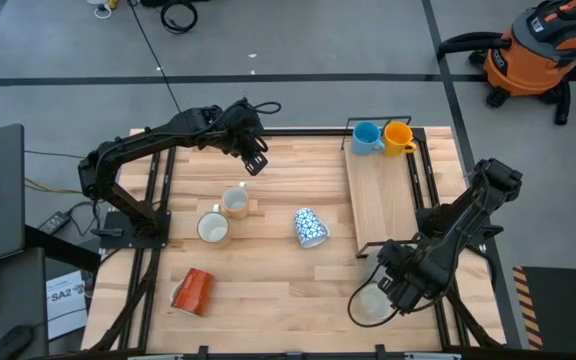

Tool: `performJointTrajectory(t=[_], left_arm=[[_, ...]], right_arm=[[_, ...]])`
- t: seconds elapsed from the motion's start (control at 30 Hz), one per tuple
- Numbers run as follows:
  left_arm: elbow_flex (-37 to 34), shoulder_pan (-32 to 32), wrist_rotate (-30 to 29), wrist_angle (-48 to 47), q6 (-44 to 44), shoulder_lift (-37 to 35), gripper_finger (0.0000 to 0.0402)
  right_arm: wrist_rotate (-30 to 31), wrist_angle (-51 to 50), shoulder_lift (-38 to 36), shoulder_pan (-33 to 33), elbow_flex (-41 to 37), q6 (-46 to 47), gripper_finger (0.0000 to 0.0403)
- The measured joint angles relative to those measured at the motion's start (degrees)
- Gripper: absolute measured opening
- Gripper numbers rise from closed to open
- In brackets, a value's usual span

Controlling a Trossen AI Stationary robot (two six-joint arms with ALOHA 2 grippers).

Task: Place coffee mugs
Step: Put the green mug on the shelf

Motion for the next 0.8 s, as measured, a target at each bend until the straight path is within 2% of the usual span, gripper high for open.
performJointTrajectory(t=[0.23, 0.57, 0.8], left_arm=[[0.0, 0.0, 0.0, 0.0, 0.0, 0.0, 0.0114], [0.0, 0.0, 0.0, 0.0, 0.1, 0.0, 0.0114], [0.0, 0.0, 0.0, 0.0, 0.1, 0.0, 0.0114]], right_arm=[[-0.8, 0.1, 0.8, -0.3, 0.0, 0.1, 0.0121], [-0.7, 0.6, 0.5, -0.6, 0.3, 0.7, 0.0039], [-0.2, 0.7, -1.7, -0.7, 0.0, 3.9, 0.0039]])
